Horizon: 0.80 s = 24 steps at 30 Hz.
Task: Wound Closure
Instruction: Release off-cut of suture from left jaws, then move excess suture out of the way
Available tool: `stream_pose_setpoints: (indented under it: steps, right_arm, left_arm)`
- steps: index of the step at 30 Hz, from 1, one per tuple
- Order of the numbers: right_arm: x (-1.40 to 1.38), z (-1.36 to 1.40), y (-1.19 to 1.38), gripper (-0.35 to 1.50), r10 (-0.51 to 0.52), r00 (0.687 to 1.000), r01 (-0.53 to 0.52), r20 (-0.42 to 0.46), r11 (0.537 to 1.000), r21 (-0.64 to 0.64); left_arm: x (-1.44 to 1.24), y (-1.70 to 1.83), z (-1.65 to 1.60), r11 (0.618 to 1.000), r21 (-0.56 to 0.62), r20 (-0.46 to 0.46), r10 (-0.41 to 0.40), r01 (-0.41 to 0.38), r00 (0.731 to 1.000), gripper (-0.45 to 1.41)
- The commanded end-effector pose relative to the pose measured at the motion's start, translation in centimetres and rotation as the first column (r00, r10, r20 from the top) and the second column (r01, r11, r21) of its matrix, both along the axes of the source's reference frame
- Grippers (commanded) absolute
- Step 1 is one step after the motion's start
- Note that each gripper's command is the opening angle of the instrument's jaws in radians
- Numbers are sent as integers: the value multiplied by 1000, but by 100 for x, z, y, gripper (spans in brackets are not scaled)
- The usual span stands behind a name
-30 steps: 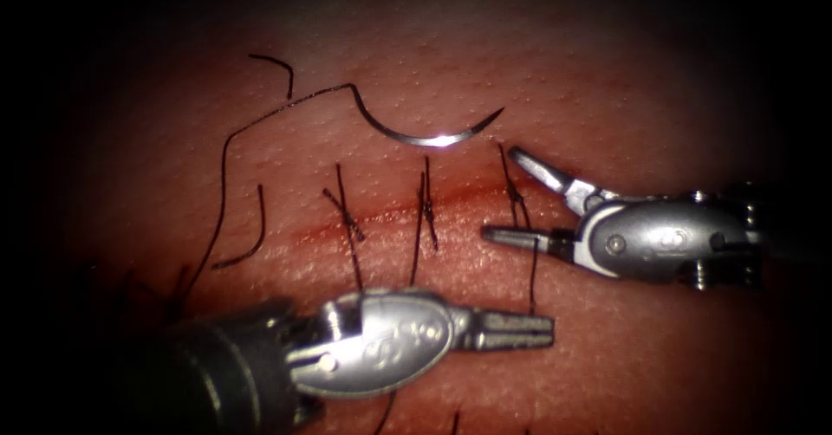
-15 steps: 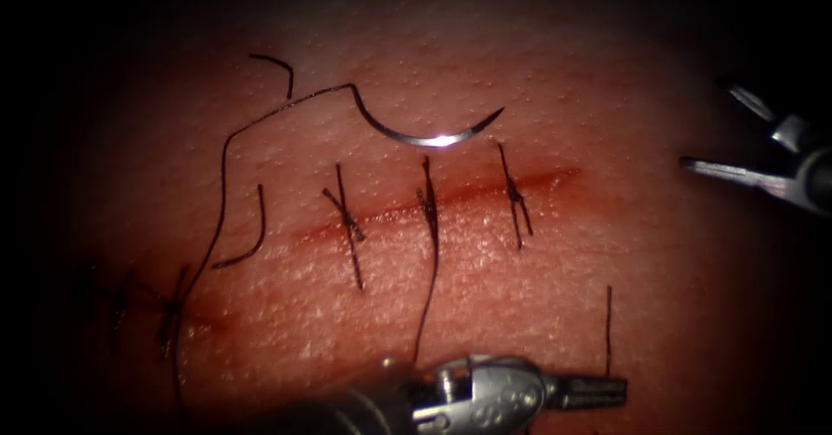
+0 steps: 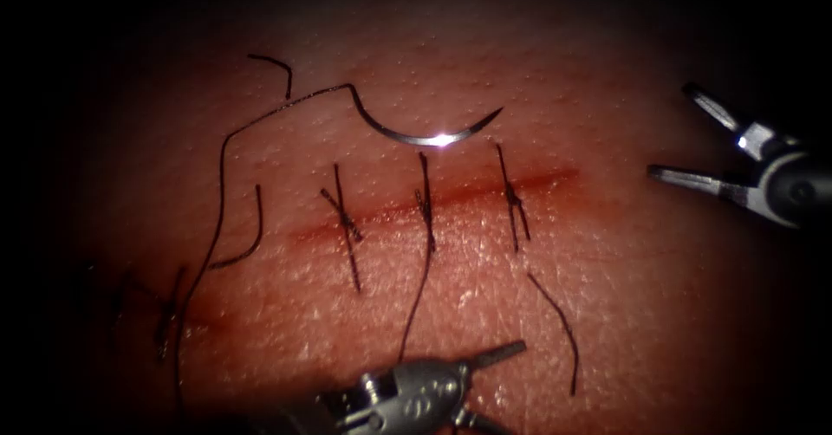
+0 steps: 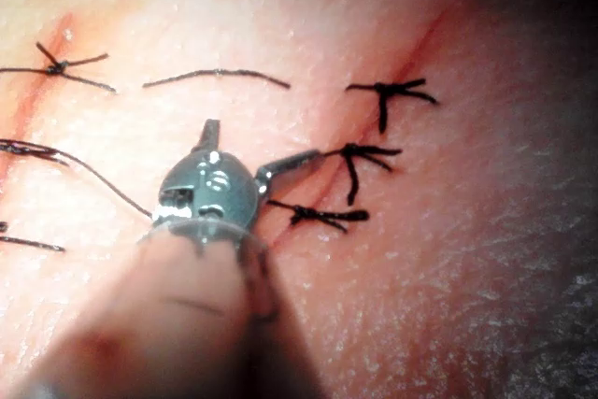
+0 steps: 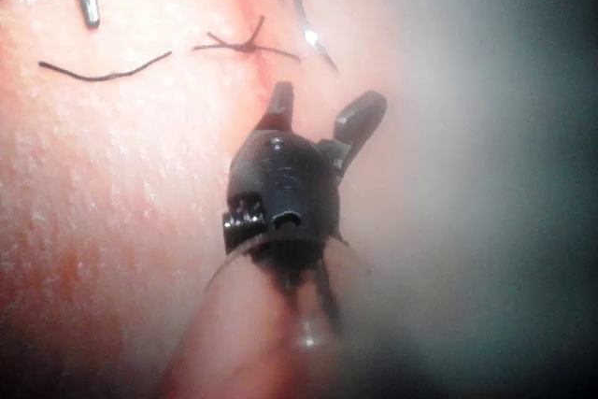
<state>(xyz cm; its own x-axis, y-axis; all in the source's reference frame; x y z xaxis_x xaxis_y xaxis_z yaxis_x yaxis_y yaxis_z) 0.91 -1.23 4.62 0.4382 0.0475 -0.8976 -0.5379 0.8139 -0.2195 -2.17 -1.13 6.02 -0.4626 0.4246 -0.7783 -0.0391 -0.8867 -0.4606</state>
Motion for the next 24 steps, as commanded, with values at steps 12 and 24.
stream_pose_setpoints:
  steps: [12,24]
  right_arm:
    - [14,2,7,116,-25,1000,25,2,1000,15]
    - [26,1,1,116,-33,999,33,8,999,19]
  left_arm:
    - [49,41,-101,989,-119,40,-87,91,995,56]
    - [58,78,-61,955,-89,-178,-294,282,939,69]
